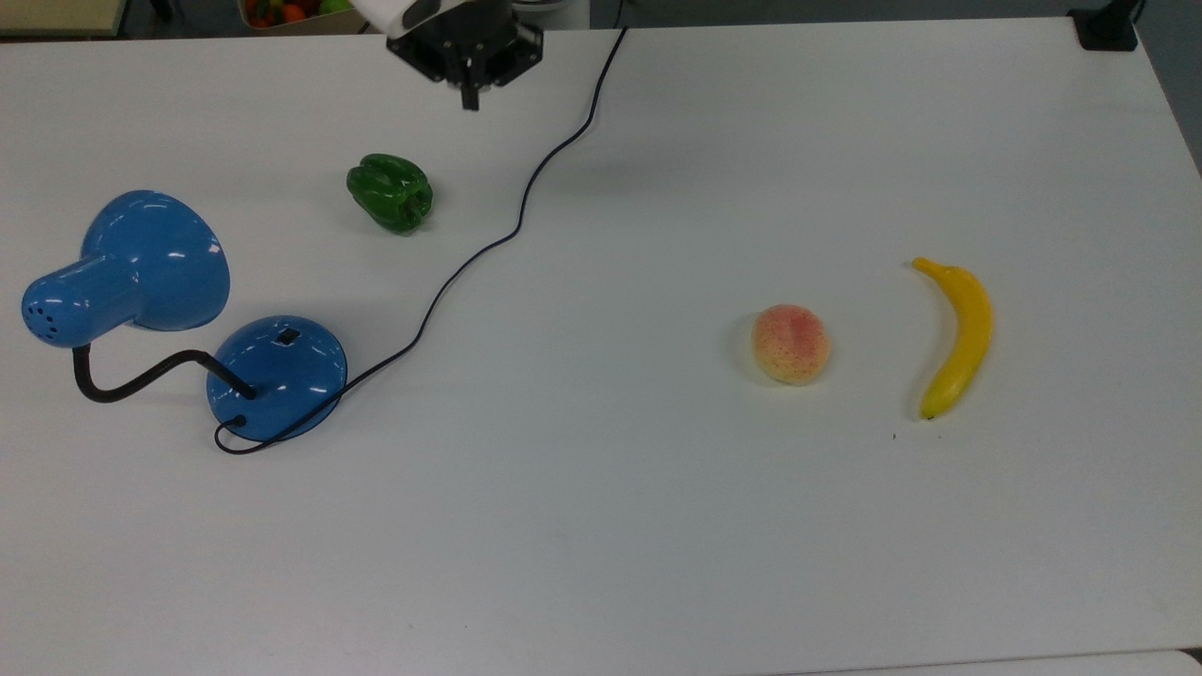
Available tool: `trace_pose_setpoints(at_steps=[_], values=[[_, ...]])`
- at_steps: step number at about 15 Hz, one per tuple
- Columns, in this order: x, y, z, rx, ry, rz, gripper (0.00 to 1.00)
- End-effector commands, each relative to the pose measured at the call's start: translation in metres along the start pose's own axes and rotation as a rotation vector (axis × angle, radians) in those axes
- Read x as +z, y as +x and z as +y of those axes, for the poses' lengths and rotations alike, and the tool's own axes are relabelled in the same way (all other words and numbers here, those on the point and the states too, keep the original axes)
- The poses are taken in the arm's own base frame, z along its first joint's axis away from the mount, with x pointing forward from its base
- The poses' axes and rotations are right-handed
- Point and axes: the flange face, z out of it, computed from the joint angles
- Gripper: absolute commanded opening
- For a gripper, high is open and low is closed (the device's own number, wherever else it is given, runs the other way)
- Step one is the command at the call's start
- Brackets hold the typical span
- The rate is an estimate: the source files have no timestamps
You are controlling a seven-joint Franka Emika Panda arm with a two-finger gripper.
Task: Turn on desk lamp
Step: 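Move the gripper over the blue lamp's round base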
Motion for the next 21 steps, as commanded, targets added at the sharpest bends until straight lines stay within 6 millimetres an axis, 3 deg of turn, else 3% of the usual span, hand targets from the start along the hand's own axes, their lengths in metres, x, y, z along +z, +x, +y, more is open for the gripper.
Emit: trace_pose_setpoints(at_steps=[1, 3, 8, 11, 15, 21], values=[[0.039, 0.005, 0.029, 0.076, 0.019, 0.030, 0.00], [0.057, 0.004, 0.044, 0.137, 0.021, 0.026, 0.00], [0.108, 0.017, 0.106, 0.301, 0.032, 0.071, 0.00], [0.125, 0.025, 0.134, 0.358, 0.033, 0.118, 0.00], [0.145, 0.042, 0.146, 0.374, 0.031, 0.183, 0.00], [0.156, 0.062, 0.152, 0.353, 0.013, 0.329, 0.00]])
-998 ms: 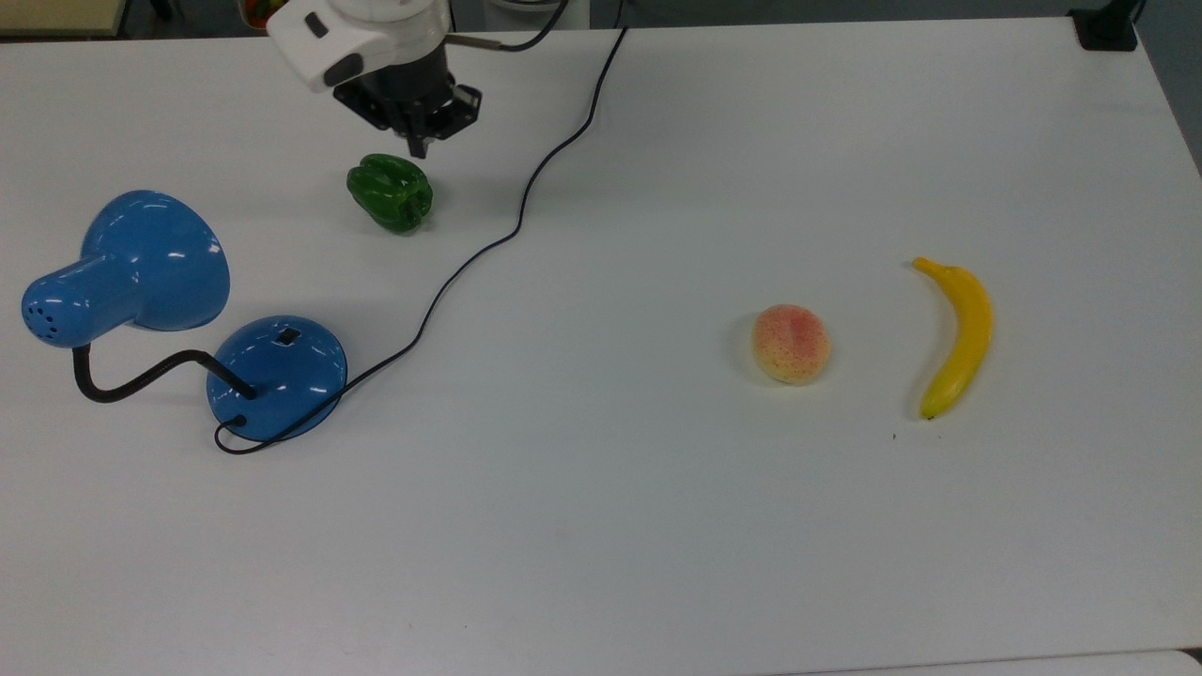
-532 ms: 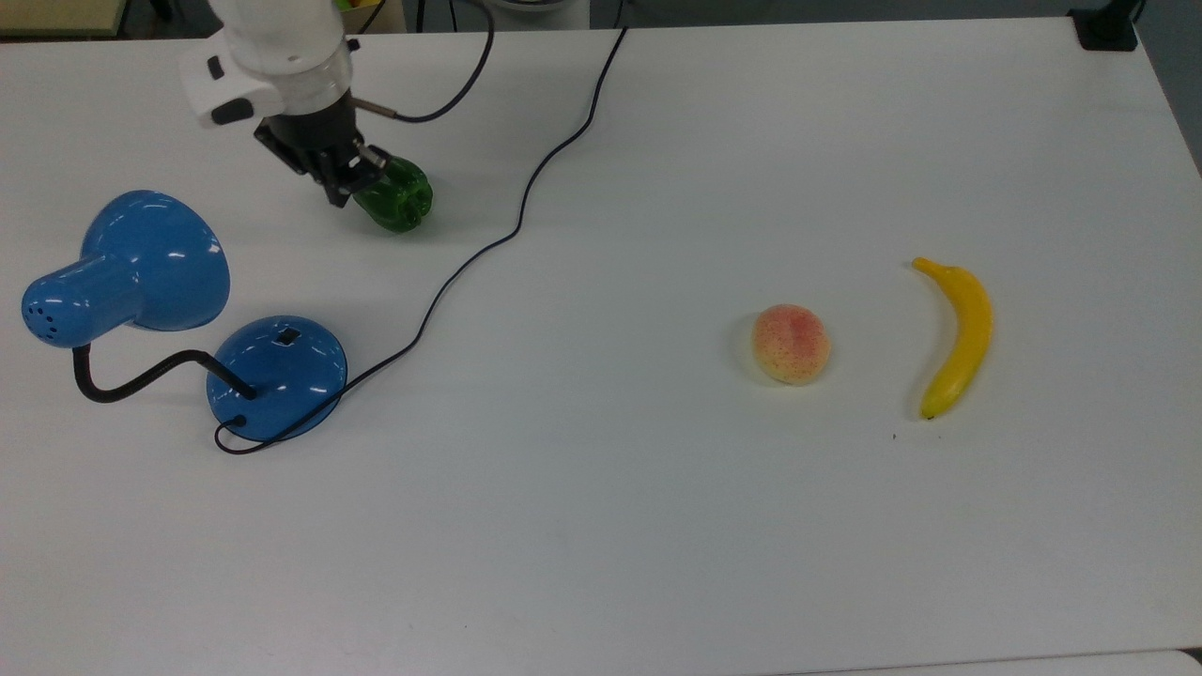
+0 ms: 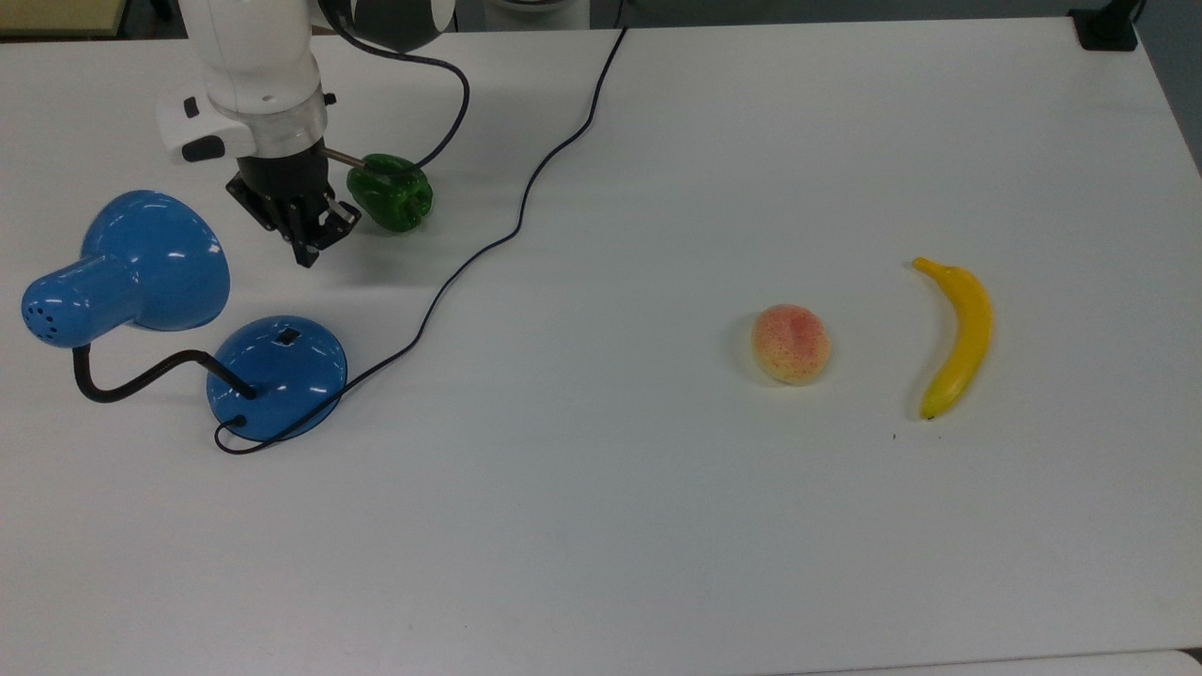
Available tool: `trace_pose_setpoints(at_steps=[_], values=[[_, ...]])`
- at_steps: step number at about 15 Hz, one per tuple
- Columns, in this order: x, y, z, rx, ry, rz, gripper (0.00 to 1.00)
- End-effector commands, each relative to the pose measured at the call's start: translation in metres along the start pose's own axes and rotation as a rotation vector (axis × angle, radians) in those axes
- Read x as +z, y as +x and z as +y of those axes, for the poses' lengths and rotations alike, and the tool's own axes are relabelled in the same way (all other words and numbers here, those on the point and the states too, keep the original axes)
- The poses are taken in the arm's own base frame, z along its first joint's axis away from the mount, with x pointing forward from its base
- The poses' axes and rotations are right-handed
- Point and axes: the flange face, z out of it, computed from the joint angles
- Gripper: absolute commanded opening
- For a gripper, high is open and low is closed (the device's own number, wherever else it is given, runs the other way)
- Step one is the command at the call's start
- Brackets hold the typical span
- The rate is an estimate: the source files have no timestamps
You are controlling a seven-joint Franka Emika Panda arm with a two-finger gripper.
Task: Turn on desk lamp
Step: 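Move the gripper over the blue lamp's round base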
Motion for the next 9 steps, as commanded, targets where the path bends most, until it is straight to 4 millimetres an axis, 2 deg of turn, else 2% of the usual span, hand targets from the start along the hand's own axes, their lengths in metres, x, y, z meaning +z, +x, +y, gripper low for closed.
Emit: trace_pose_setpoints(at_steps=[1, 9], values=[[0.013, 0.008, -0.002, 0.004, 0.008, 0.068, 0.00], [0.034, 0.019, -0.001, -0.024, 0.005, 0.194, 0.00]])
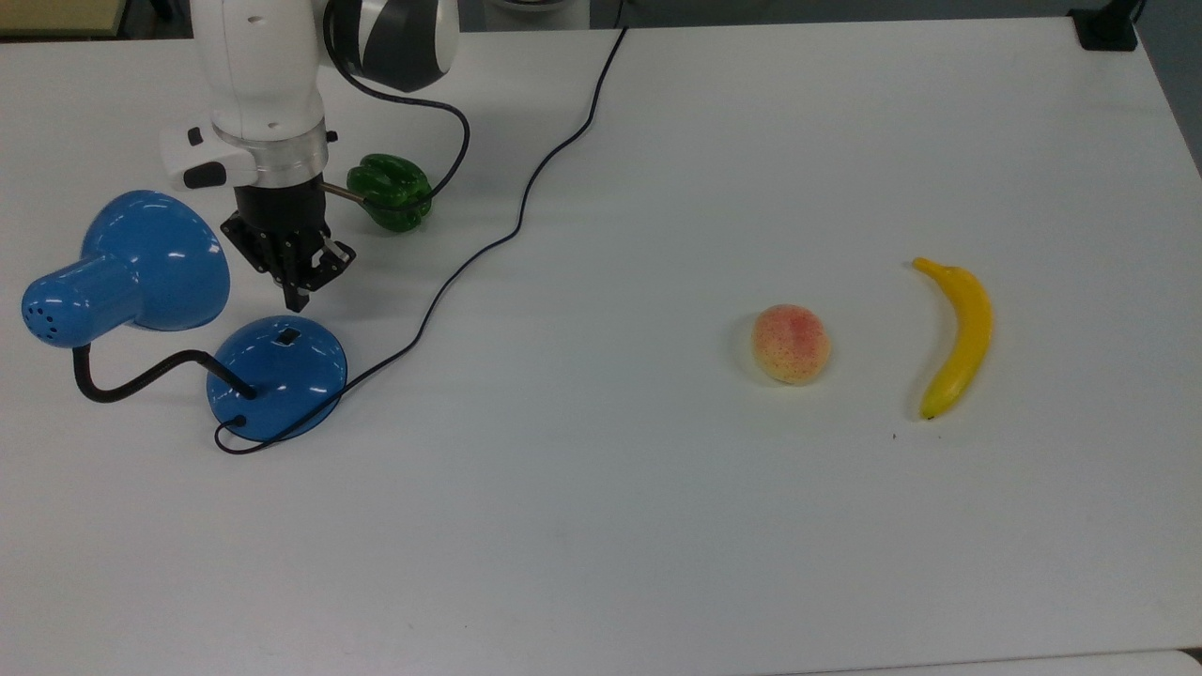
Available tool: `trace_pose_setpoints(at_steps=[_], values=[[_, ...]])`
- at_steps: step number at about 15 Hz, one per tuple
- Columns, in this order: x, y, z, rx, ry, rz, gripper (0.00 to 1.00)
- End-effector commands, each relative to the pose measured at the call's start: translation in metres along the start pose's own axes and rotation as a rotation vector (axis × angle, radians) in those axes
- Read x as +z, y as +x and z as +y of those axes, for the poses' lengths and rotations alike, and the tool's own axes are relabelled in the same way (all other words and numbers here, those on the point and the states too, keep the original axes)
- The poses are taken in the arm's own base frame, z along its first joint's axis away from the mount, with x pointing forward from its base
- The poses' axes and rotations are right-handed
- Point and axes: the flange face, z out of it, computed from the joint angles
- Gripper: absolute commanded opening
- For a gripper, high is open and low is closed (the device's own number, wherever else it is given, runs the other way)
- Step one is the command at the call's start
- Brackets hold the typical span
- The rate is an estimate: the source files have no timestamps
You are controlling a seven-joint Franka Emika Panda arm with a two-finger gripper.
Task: Turn on desk lamp
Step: 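Move the gripper over the blue lamp's round base, then lower the gripper and press the switch on the lamp base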
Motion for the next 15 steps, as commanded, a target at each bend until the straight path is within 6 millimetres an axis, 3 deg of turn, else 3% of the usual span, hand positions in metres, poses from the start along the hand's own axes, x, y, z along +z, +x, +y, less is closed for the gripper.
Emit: trace_pose_setpoints(at_steps=[1, 15], values=[[0.011, 0.004, 0.006, -0.025, -0.017, 0.067, 0.00], [0.029, 0.010, 0.009, -0.033, -0.024, 0.104, 0.00]])
